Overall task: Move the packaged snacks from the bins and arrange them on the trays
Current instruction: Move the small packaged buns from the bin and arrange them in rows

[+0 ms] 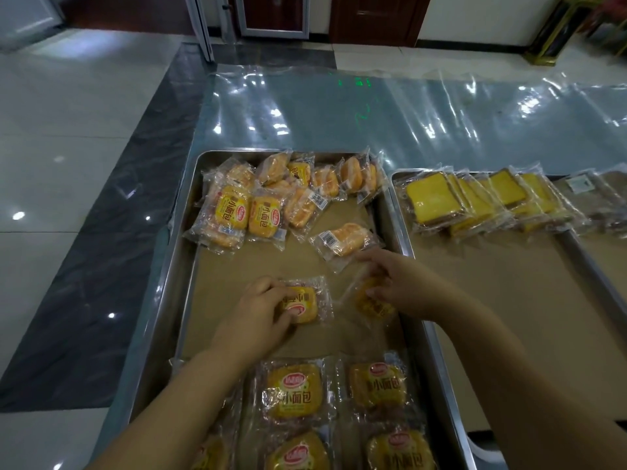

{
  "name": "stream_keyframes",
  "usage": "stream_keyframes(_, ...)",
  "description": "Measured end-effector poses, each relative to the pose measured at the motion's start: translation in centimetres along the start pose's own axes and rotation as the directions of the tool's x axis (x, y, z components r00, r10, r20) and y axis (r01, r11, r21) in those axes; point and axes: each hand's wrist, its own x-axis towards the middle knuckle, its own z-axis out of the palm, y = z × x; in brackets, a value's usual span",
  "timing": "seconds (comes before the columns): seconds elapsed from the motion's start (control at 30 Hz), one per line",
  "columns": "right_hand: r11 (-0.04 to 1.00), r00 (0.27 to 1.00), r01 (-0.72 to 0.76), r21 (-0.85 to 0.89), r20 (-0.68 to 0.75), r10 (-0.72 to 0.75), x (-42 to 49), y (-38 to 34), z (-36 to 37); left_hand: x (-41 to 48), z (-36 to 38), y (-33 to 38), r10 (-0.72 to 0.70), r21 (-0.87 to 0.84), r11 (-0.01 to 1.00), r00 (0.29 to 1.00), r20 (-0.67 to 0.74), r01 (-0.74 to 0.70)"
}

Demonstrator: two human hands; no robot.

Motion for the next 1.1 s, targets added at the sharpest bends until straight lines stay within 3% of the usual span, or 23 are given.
stream_keyframes(0.07, 0.994, 1.0, 0.002, -0.107, 0.027, 0.001, 0.5, -0.7, 0.6, 0.1, 0.3, -0.1, -0.012, 0.014, 1.0, 1.0, 0.004, 0.012)
stream_keyframes(0.17, 0.947, 0.992, 0.023, -0.32, -0.112, -0.062, 0.8, -1.1, 1.7, 0.3, 0.3, -0.2, 0.007, 0.059, 0.998, 1.0, 0.024, -0.008)
stream_keyframes(0.27, 0.952, 0.984, -0.037, -0.304, -0.178, -0.019, 0.4, -0.7, 3.0, 0.5, -0.3, -0.1, 0.011, 0.215, 0.977, 1.0, -0.001, -0.01)
stream_keyframes(0.47, 0.874, 0.991, -0.02, -0.486, -0.125, -0.047, -0.7, 0.6, 5.8, 0.9, 0.1, 1.9, -0.197, 0.291, 0.935, 0.98, -0.038, 0.2)
stream_keyframes(0.57, 0.883, 0.988, -0.025, -0.468, -0.146, -0.05, -1.0, 1.1, 5.7, 0.9, 0.7, 2.4, -0.182, 0.317, 0.93, 0.982, -0.043, 0.186)
stream_keyframes(0.73, 0.9, 0.986, -0.025, -0.435, -0.158, -0.049, -1.8, 1.6, 5.1, 1.5, 0.3, 1.5, 0.052, 0.157, 0.983, 0.968, 0.244, -0.092)
stream_keyframes(0.8, 0.915, 0.986, -0.018, -0.402, -0.158, -0.05, -2.2, 1.8, 5.0, 1.1, 0.4, 1.3, 0.141, 0.197, 0.96, 0.954, 0.263, -0.197)
stream_keyframes(0.93, 0.924, 0.977, -0.021, -0.383, -0.202, -0.061, -2.7, 1.8, 5.3, 0.1, 0.9, 1.5, 0.061, 0.314, 0.944, 0.991, 0.123, -0.097)
stream_keyframes(1.1, 0.933, 0.97, -0.045, -0.356, -0.239, -0.044, -3.1, 1.6, 5.8, -0.2, 0.9, 1.5, 0.052, 0.179, 0.979, 0.975, 0.217, -0.093)
